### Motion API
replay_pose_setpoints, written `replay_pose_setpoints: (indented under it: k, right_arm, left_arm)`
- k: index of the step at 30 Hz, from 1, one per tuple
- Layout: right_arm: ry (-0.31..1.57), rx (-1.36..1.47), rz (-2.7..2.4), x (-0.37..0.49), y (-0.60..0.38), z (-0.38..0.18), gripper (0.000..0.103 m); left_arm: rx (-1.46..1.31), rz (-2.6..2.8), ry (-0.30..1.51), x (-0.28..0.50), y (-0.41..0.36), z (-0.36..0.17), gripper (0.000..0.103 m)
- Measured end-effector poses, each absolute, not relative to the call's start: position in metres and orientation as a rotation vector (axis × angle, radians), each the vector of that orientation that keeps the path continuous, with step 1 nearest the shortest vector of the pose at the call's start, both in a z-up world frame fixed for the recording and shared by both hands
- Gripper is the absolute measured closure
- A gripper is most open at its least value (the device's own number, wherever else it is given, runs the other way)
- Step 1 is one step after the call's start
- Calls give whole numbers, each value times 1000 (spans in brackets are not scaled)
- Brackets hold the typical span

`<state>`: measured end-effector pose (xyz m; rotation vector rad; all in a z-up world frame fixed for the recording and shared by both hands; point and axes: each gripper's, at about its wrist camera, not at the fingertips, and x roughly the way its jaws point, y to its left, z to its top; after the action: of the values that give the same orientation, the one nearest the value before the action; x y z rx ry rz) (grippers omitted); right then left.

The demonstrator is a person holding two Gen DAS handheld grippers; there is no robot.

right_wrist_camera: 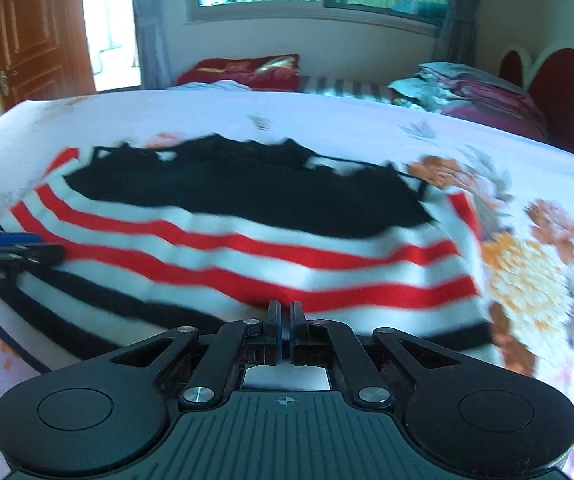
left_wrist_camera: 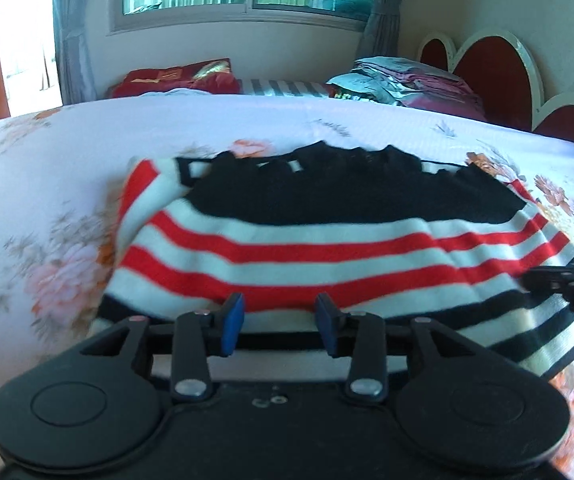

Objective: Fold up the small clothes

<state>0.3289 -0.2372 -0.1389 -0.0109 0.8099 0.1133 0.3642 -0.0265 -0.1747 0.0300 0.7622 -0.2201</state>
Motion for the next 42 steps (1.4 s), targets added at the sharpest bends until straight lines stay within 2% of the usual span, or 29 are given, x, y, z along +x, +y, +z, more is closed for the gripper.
replay_pose_setpoints:
  k: [18,20,21,22,23,24,25,30,35,40,42]
  right_arm:
    - [828,0,-41,295,-266,-142,101]
    - [838,5,-49,295,-265,-141,97]
    - [841,26,-58,294,-265,-139,91]
    - [841,48,-59,294,-264,-138,73]
    - [841,59,-57,293,-263,-136,60]
    - [843,59,-52,293,-259,-135,39]
    - [840,50,-53,293,-254,-134,36]
    - [789,42,-66,291,-231,-124,36]
    - [866,19,-113,298,-231,-144,36]
    - [879,4,-115,290,-237,-136,36]
    - [851,35,-88,284,-238,-128,36]
  left_arm:
    - [13,-185,782,356,-15,-172,61]
    - [16,-188,785,357,-15,-171,57]
    - [13,-192,788,357,-15,-171,52]
    - [13,-195,791,357,-15,-171,51]
    - [18,-195,791,357,-15,-171,50]
    - [22,-198,792,357,-15,-171,50]
    - [25,-200,792,358,-16,-171,49]
    - [43,-203,787,357,-18,-172,47]
    - [58,-209,785,356,-19,-173,45]
    - [60,-213,786,356,-17,-172,45]
    - [53,-200,791,355,-18,-170,41]
